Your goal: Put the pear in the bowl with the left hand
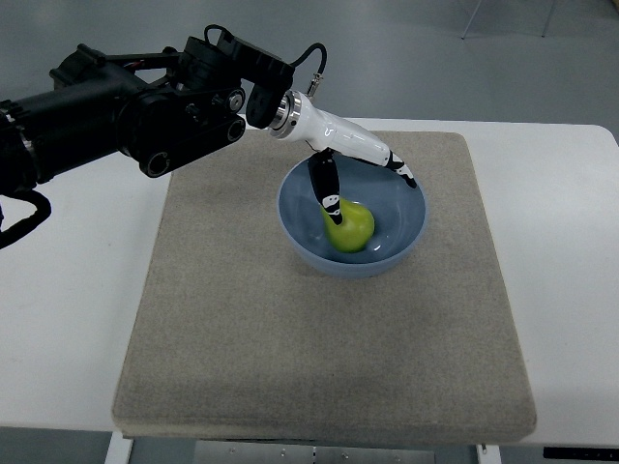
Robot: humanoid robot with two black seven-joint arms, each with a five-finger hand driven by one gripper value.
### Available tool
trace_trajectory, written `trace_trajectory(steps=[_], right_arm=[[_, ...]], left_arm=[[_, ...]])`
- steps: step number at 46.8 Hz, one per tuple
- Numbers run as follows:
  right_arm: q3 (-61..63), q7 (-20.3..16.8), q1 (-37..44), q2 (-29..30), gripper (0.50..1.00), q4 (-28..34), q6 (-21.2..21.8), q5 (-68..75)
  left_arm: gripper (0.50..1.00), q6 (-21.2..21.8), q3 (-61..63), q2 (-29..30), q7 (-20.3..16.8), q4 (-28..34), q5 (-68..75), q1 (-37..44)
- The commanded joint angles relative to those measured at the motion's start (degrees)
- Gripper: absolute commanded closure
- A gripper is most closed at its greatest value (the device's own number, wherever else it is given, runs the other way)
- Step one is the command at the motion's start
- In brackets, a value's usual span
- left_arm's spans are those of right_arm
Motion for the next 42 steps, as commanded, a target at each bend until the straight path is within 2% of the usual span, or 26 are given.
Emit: trace_trajectory(steps=[1, 8, 26, 36, 42], right_arm=[[0.00, 0.00, 0.09, 0.00, 0.576, 0.07, 0.01, 0.00], [0.00, 0.00, 0.00, 0.00, 0.576, -0.02, 0.01, 0.00], [0.00, 0.00, 0.00, 0.00, 0.576, -0.02, 0.01, 0.00], [0.00, 0.00, 0.00, 0.00, 0.576, -0.02, 0.01, 0.00], [0.00, 0.00, 0.00, 0.00, 0.576, -0.02, 0.01, 0.00]], left_arm=[[0.527, 0.06, -0.16, 0.39, 0.01, 0.00, 0.00, -0.67], [0.527, 0.41, -1.21, 1.62, 0.01, 0.09, -0.09, -1.55], [0.527, 0.67, -5.17, 12.43, 0.01, 1.49, -0.09, -3.31], [0.527, 4.89, -5.26, 13.93, 0.01, 7.91, -0.61, -0.77], [0.527, 6.47, -5.26, 13.84, 0.01, 9.49, -2.02, 2.40]])
